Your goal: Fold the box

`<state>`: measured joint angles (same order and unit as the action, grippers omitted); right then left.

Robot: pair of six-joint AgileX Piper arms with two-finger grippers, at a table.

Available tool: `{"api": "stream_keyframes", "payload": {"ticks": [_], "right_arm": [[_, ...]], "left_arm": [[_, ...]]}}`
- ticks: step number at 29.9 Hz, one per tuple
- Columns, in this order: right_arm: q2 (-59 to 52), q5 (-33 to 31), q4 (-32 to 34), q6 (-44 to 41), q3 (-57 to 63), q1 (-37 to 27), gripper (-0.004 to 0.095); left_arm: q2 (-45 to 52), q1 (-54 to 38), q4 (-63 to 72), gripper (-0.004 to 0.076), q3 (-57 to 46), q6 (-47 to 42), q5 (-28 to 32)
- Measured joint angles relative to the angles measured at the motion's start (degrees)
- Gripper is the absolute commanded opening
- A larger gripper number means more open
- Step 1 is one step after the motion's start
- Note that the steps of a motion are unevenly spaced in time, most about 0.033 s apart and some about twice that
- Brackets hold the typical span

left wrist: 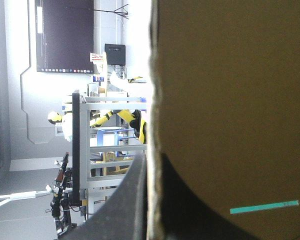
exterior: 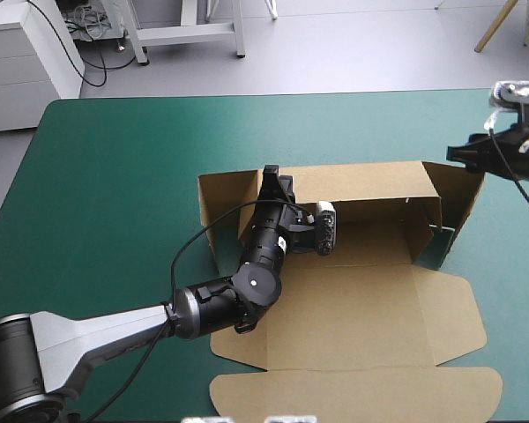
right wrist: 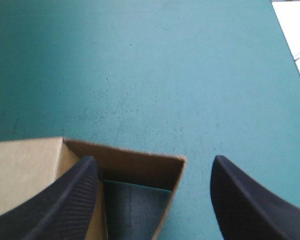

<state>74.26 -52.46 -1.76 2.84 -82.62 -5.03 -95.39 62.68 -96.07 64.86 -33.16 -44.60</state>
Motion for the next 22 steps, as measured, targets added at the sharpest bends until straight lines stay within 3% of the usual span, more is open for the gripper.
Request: {"api": "stream_keyframes", "payload": {"ticks": [9,22], "right_arm": [[18.76,-3.85,-1.28,-1.67,-12.61,0.04,0.0495],[20.51,-11.26,-1.41,-2.84,-13.24,0.04,0.0454]], "left_arm": [[0.00,0.00,0.00,-0.0010,0.00,-0.56,-0.04],[0.00,0.00,-0.05,-0.0010,0.00,-5.52,-1.81]]}}
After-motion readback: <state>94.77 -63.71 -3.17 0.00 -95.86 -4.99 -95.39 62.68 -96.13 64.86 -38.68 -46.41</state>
